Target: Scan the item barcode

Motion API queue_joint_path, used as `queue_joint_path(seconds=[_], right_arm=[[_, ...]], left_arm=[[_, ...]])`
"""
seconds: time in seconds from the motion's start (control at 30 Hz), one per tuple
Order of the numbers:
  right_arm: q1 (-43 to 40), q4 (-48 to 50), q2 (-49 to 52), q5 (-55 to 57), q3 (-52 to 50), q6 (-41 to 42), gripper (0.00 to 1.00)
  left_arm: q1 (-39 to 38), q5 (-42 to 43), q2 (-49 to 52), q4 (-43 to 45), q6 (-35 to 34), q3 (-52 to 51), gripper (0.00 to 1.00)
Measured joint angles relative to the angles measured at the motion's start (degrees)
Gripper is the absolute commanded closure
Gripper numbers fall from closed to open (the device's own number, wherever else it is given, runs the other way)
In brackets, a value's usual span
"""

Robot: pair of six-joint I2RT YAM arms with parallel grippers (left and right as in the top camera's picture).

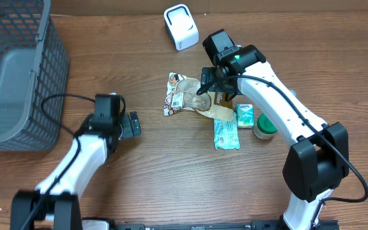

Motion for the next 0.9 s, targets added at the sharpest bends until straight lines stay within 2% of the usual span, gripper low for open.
queue_joint_path(seconds=[0.3, 0.57, 0.77, 0.9], right_arm=[[0.0, 0.02, 0.0, 0.0, 0.0, 0.02, 0.0], [0.0, 0.04, 0.0, 0.0, 0.0, 0.0, 0.0], [0.0, 0.04, 0.0, -0.02, 0.0, 0.0, 0.0], [0.0, 0.02, 0.0, 0.0, 0.0, 0.02, 0.0]], left_arm=[[0.0, 0.7, -13.53, 15.93, 0.0, -19.37, 0.0], [0.0, 0.68, -22.99, 17.38, 1.38, -26.69, 0.0], [0.0, 0.7, -33.14, 26.08, 1.66, -36.02, 0.0], [0.0, 0.68, -38.05, 26.08, 2.38, -38.77, 0.0]])
